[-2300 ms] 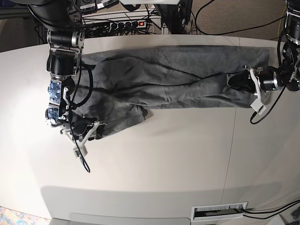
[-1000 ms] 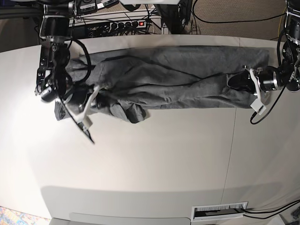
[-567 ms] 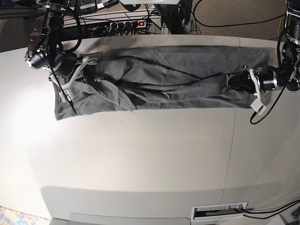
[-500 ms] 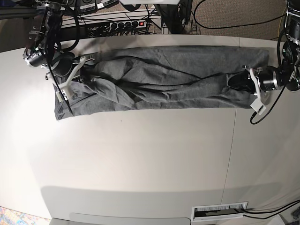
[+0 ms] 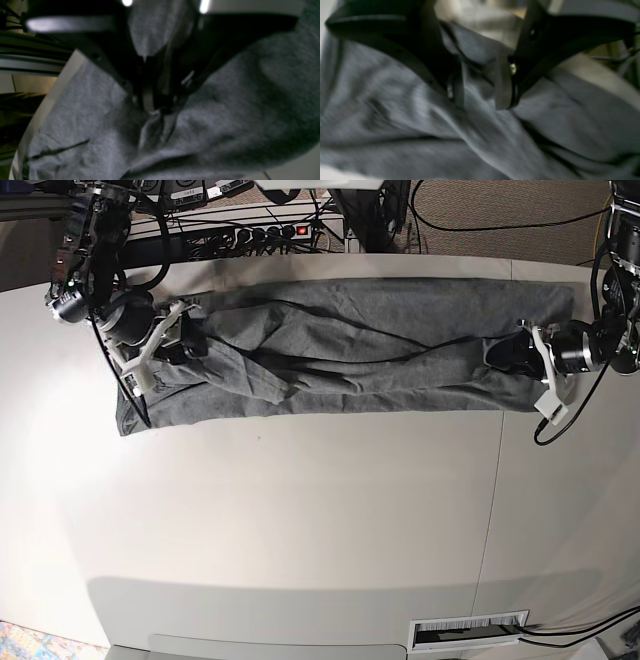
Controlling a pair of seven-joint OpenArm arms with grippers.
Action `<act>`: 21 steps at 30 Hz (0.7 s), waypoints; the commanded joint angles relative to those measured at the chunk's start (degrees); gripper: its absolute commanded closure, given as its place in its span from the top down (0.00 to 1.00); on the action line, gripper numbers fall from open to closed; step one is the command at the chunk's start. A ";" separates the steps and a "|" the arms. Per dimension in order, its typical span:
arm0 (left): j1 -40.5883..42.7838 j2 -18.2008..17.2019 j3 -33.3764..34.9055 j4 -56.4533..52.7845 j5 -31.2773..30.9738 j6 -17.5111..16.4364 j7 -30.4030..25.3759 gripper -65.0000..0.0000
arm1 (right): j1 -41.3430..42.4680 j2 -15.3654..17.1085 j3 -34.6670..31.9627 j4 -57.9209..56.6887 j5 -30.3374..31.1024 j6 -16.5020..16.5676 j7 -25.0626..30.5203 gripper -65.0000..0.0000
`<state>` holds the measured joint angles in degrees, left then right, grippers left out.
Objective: Fold the T-shirt properly
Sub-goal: 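Fold the collar end over with the right gripper toward the shirt's middle, then release the left gripper and raise it off the hem end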
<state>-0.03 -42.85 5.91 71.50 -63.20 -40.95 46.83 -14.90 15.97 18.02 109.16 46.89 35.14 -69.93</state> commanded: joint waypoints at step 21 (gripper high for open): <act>-0.17 -1.86 0.15 -0.11 -1.20 0.95 3.08 0.25 | 3.82 -8.52 -14.40 -8.17 -32.35 1.90 22.25 0.00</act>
<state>-0.05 -43.35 6.13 71.33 -66.76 -40.91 47.72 -11.60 7.14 3.60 100.31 14.44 36.97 -48.40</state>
